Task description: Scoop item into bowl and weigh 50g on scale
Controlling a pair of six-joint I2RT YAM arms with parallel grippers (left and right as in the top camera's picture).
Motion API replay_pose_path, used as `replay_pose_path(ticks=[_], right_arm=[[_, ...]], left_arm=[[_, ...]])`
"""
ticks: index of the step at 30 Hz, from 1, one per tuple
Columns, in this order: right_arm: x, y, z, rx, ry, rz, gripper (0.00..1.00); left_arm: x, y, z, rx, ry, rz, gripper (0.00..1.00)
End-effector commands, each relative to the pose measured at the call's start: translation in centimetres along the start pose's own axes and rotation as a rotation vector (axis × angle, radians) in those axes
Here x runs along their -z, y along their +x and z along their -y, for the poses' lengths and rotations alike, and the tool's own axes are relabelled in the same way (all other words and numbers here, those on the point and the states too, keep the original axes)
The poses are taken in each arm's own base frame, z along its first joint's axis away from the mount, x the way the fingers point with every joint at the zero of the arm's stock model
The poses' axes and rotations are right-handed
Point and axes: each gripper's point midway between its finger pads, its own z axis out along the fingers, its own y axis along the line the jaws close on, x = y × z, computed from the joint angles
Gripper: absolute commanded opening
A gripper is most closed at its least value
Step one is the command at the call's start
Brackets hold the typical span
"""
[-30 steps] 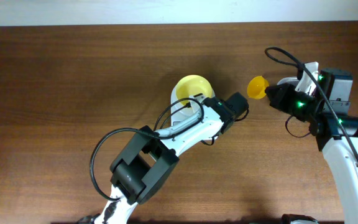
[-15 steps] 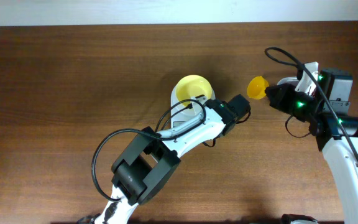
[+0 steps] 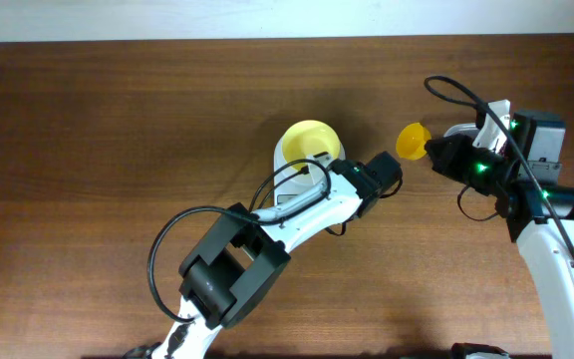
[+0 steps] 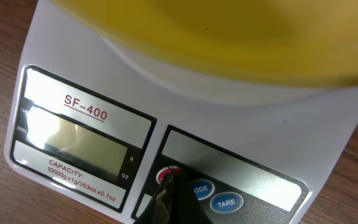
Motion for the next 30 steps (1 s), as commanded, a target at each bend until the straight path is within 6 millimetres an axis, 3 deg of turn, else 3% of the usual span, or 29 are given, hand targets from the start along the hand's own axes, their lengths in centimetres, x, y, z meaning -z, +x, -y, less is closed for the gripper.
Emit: replay_pose_path(ticks=[1,7,30], right_arm=[[0.9,-1.1,-0.8,0.03,-0.005,0.038,0.04],[0.9,-1.1,-0.8,0.03,-0.005,0.038,0.04],[0.9,-1.1,-0.8,0.03,-0.005,0.038,0.04]], left_arm=[[-2.3,1.5,-0.5,-0.012,-0.054,-0.03,0.0],[-3.3,1.7,-0.6,-0.019,-0.073,-0.022,0.0],[-3.5,0.9,-0.9,-0.008,-0.083,0.002,0.0]])
